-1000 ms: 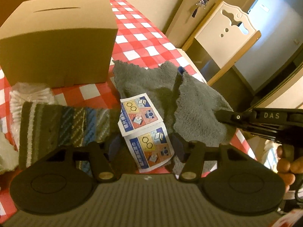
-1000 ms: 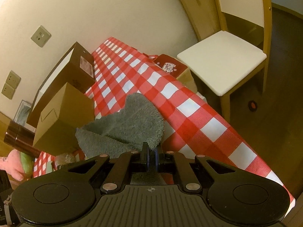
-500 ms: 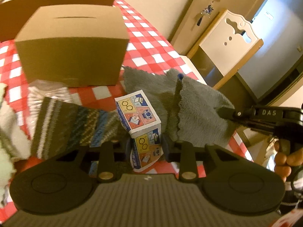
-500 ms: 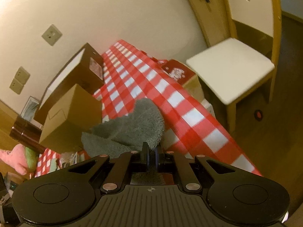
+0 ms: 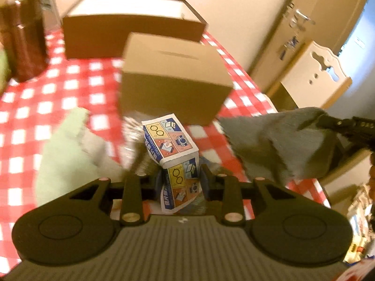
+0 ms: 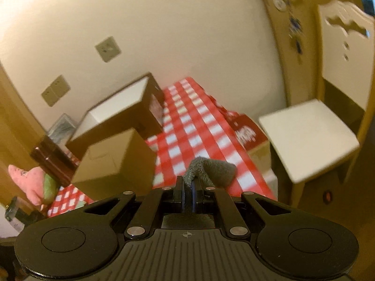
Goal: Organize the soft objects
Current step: 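Grasp the small printed cube box with the left gripper while the right holds the towel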
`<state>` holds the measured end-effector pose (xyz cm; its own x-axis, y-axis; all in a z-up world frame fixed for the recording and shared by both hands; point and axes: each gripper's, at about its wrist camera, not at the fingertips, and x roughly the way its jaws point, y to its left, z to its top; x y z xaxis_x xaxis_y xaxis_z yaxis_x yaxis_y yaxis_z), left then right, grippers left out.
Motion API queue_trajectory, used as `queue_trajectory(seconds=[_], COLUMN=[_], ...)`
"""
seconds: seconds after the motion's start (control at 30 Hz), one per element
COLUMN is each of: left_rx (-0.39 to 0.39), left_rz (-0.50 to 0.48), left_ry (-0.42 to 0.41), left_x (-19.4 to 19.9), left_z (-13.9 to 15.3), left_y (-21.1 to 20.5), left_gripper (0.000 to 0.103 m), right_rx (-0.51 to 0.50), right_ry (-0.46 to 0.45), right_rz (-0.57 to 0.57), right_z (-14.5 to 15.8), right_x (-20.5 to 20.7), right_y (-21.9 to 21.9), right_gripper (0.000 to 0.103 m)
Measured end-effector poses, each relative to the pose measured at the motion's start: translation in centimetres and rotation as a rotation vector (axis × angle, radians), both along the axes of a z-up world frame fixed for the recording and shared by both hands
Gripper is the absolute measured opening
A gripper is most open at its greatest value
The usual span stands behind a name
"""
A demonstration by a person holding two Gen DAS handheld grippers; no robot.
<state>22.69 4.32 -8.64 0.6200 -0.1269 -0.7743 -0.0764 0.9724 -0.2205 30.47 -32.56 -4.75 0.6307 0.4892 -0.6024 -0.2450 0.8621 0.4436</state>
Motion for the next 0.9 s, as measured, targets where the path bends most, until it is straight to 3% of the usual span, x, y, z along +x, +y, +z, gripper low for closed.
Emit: queue_trajectory(seconds=[0.33, 0.5, 0.57, 0.63, 0.7, 0.9], left_rx=[0.065, 0.067, 0.06, 0.053, 0.048, 0.04], left_rz=[0.068, 0.081, 0.087, 0.089, 0.091, 0.083], left_ry=[-0.032, -0.039, -0.03, -0.016, -0.004, 0.018], left_x=[-0.5, -0.5, -0.5, -0.5, -0.5, -0.7], left_z=[2.2, 2.3, 1.9, 1.5, 1.1, 0.5], left_y=[4.5, 6.0, 6.4, 6.7, 6.8, 7.1], left_gripper=[0.029, 0.029, 0.029, 0.029, 0.029, 0.029], right_rx=[0.006, -0.025, -0.068, -0.12, -0.172, -0.405], right_ry=[-0.135, -0.079, -0.037, -0.01, -0.027, -0.09], right_rz=[0.125, 0.123, 0.109, 0.114, 0.125, 0.419], right_z=[4.3, 2.9, 1.4, -0.4, -1.8, -5.0], right_x=[2.0, 3.0, 3.2, 3.2, 2.9, 3.1], right_y=[2.9, 3.4, 3.4, 3.5, 3.3, 3.5], right_gripper=[0.006, 0.006, 0.016, 0.073, 0.079, 0.08])
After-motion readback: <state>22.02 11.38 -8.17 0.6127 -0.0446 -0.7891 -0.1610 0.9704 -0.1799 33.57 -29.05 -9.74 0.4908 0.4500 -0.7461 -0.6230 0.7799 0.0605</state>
